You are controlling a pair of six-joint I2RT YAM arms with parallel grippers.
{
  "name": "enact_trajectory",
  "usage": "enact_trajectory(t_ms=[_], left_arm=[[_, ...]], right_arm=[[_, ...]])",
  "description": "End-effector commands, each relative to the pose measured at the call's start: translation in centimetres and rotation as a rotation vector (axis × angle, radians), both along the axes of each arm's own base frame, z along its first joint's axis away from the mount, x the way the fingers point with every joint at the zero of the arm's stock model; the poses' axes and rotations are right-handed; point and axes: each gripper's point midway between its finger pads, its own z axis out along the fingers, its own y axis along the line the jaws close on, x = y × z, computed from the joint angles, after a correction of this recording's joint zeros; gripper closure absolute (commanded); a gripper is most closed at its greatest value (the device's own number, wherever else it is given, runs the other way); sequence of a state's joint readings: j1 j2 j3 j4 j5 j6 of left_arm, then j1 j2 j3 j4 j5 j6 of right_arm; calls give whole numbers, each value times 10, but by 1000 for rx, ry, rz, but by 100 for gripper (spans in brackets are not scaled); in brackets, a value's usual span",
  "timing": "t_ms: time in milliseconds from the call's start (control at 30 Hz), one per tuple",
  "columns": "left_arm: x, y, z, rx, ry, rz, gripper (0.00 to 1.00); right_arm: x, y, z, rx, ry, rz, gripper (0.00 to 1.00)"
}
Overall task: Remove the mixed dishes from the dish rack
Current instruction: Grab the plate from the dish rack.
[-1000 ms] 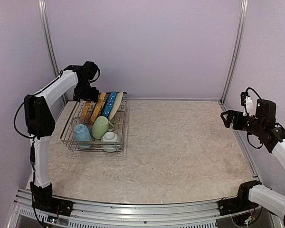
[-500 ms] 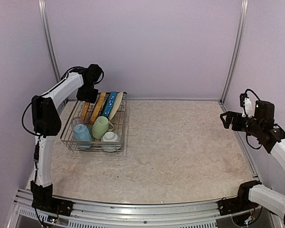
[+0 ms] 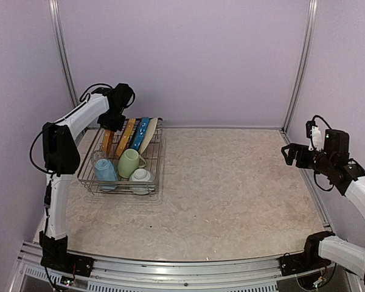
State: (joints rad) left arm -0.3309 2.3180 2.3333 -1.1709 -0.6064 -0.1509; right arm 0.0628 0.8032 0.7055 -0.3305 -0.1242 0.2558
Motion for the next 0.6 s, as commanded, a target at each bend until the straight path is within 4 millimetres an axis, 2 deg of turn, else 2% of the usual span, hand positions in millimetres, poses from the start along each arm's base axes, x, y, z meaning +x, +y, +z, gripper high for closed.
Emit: enact_trajectory(t_ms=[0,400,567], left_arm=[[7,6,16,88,-59,19,84],[12,16,60,308,-167,39,99],[14,16,74,379,-190,31,100]], right_arm=[[1,1,-6,-4,7,-6,0],[1,-1,-7,-6,3,-13,0],[1,-1,-7,-4,-1,-13,0]])
